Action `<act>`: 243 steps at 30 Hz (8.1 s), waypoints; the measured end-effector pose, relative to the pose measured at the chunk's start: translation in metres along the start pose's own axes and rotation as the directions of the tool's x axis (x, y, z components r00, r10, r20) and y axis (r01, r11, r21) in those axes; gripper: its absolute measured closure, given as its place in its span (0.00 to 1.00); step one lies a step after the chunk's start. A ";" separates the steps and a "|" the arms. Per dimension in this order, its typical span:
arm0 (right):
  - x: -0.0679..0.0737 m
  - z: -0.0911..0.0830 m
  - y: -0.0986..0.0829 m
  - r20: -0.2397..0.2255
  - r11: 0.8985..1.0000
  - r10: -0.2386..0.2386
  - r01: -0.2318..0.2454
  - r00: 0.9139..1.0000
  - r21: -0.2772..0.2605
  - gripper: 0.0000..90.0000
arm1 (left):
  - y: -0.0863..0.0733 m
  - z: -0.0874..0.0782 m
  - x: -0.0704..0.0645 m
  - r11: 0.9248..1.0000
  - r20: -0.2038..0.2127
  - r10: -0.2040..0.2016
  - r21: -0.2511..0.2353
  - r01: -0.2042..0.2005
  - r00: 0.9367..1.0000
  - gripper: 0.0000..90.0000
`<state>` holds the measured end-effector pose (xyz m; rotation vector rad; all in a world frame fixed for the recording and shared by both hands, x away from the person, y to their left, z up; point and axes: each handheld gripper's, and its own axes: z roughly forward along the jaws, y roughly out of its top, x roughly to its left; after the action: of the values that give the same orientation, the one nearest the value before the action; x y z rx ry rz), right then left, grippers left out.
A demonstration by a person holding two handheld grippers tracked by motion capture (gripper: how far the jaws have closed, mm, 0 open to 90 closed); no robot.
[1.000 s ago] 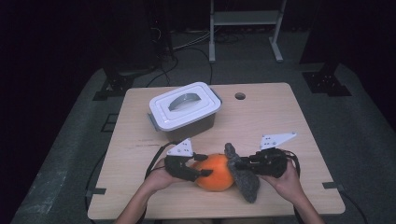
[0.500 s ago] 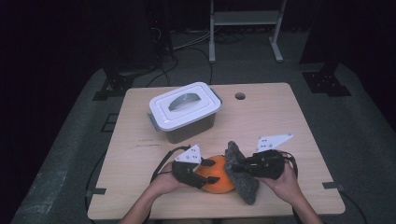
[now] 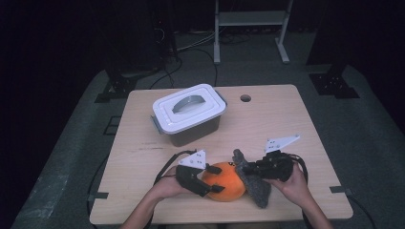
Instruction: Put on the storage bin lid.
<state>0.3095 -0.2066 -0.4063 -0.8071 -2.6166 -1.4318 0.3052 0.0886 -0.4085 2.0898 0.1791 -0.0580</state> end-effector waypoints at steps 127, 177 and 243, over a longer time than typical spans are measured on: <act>-0.066 -0.078 -0.076 0.176 0.972 0.230 -0.234 0.957 0.006 0.62 | -0.002 -0.001 -0.002 0.997 -0.047 0.075 0.033 -0.073 0.996 0.20; -0.023 -0.060 -0.054 0.058 0.993 0.109 -0.106 0.992 -0.051 0.47 | 0.026 -0.106 0.084 0.979 -0.401 0.034 -0.169 -0.111 0.915 0.15; -0.026 -0.058 -0.061 0.046 0.993 0.115 -0.114 0.992 -0.023 0.39 | 0.047 -0.093 0.197 1.000 -0.441 -0.014 0.002 0.016 0.897 0.65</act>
<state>0.2924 -0.2901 -0.4276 -0.9879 -2.5464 -1.4279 0.5041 0.1664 -0.3438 2.0800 0.4701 0.4131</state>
